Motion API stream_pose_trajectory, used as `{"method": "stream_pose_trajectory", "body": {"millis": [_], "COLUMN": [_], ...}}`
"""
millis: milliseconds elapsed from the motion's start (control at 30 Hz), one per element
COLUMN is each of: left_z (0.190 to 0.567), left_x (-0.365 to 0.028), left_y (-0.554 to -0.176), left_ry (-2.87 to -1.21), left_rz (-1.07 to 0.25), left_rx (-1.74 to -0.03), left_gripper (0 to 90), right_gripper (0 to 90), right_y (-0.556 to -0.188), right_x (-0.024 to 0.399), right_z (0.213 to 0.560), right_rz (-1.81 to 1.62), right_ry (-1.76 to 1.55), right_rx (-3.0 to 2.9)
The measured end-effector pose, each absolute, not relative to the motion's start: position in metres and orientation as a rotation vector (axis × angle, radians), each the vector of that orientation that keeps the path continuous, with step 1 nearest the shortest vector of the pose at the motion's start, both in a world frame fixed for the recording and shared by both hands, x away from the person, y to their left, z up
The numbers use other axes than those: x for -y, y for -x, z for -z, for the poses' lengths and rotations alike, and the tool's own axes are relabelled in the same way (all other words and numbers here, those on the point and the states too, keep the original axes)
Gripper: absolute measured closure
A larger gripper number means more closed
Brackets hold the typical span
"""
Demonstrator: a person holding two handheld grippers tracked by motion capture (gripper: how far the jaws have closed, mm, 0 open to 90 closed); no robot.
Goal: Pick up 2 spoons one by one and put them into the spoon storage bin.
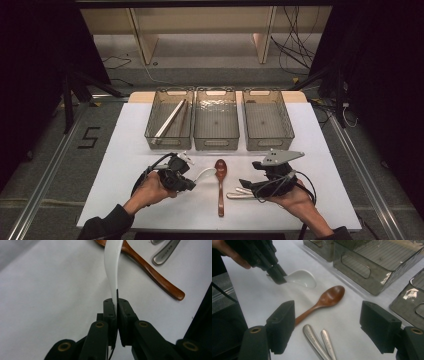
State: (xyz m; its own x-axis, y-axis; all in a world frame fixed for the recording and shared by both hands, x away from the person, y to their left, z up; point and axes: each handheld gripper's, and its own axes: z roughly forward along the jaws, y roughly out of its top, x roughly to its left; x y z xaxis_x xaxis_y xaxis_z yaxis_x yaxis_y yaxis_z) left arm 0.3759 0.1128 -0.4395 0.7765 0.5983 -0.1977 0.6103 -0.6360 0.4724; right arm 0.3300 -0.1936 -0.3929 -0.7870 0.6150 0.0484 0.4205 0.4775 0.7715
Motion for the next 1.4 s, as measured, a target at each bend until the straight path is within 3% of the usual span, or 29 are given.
{"method": "stream_pose_trajectory", "body": {"millis": [833,1400], "left_z": [0.394,0.366], "left_x": [-0.130,-0.119], "left_y": [-0.427,-0.476], "left_ry": [-2.241,-2.128], "left_rz": [-0.072,-0.169], "left_rx": [-0.967,-1.010], "left_gripper": [84.9,84.8], "right_gripper": [29.4,29.4], "right_y": [-0.332,-0.332], "right_x": [0.195,0.197], "right_z": [0.394,0.393], "right_rz": [-1.208,-1.212], "right_ry": [-0.911,-0.912], "right_rx": [-2.484,-2.480]}}
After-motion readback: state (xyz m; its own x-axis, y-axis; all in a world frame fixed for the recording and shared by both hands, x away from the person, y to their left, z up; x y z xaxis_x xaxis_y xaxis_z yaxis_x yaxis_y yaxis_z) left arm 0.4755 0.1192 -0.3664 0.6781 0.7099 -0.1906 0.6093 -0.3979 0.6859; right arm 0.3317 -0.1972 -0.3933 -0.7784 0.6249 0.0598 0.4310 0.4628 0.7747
